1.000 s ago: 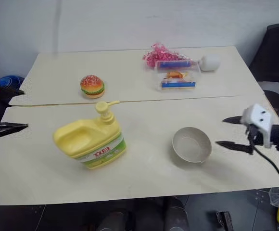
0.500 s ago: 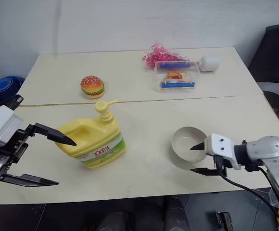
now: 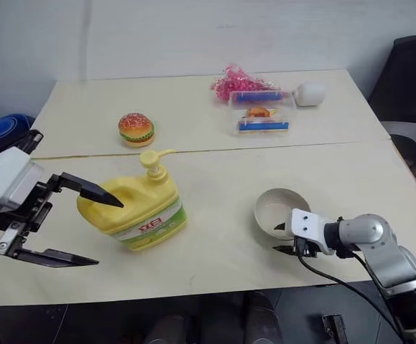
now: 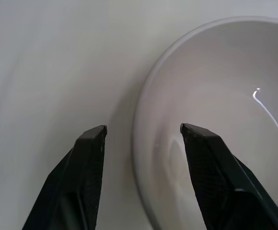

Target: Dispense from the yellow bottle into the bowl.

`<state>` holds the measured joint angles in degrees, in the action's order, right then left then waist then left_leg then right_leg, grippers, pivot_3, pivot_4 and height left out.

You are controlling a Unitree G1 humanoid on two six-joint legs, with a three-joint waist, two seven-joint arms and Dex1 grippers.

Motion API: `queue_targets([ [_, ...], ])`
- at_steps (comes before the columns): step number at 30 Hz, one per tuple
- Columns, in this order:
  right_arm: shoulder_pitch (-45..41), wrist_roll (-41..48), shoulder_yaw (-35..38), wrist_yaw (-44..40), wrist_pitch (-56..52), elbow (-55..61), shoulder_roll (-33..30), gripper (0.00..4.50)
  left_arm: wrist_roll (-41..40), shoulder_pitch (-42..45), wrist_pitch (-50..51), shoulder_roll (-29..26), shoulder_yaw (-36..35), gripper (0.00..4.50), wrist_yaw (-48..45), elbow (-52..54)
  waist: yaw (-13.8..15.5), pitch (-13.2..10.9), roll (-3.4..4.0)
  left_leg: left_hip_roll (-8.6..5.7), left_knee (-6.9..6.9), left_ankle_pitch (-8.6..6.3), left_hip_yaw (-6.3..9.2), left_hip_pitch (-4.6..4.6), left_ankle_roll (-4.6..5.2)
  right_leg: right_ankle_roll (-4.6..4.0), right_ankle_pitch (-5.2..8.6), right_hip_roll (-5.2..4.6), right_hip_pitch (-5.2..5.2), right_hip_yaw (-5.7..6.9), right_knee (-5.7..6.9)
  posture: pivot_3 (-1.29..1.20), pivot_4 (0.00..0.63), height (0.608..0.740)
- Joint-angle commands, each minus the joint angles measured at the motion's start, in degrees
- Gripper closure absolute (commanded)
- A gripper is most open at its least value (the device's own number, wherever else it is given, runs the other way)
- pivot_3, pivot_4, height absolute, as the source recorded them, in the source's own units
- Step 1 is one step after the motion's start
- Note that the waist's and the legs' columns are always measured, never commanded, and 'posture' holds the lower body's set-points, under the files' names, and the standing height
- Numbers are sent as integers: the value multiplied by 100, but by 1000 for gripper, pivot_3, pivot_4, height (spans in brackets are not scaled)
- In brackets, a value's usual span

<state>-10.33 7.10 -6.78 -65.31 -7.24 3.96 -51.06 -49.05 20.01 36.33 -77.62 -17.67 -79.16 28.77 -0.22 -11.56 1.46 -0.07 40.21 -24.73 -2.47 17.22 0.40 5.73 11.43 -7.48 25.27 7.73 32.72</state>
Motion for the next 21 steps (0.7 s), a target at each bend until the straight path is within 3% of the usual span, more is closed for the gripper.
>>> queue_targets([
  [1,-37,-93,-43,23,220,-54,51,2896,-4,136,37,-16,-20,0,30,-17,0,0,0,0,0,0,0,0,0,0,0,0,2,0,1,0,150,740],
  [5,3,-78,-40,20,284,-42,54,4319,-41,176,97,35,-33,0,97,-39,3,2,-3,0,3,0,0,2,0,0,0,0,4,0,1,0,150,740],
  [6,23,-47,-25,14,293,7,46,4474,-48,175,114,52,-48,0,123,-45,3,8,-14,0,3,0,-2,1,0,0,0,0,3,-3,2,0,150,740],
  [12,-413,488,189,-278,-195,604,-66,4474,-185,399,410,470,-267,0,913,-336,7,11,-23,3,8,0,-3,0,0,-1,0,2,3,-6,10,0,150,740],
  [20,-2757,678,-410,-995,-857,379,403,4474,-29,1700,800,1067,46,0,1930,-1673,-25,11,-23,5,25,0,-1,-12,-2,-9,-4,5,22,-4,25,0,150,740],
  [21,-3099,577,-579,-1099,-778,200,558,4494,38,1810,734,1157,145,186,1912,-1766,-23,11,-24,5,25,0,1,-9,-2,-9,-4,5,25,0,23,0,150,740],
])
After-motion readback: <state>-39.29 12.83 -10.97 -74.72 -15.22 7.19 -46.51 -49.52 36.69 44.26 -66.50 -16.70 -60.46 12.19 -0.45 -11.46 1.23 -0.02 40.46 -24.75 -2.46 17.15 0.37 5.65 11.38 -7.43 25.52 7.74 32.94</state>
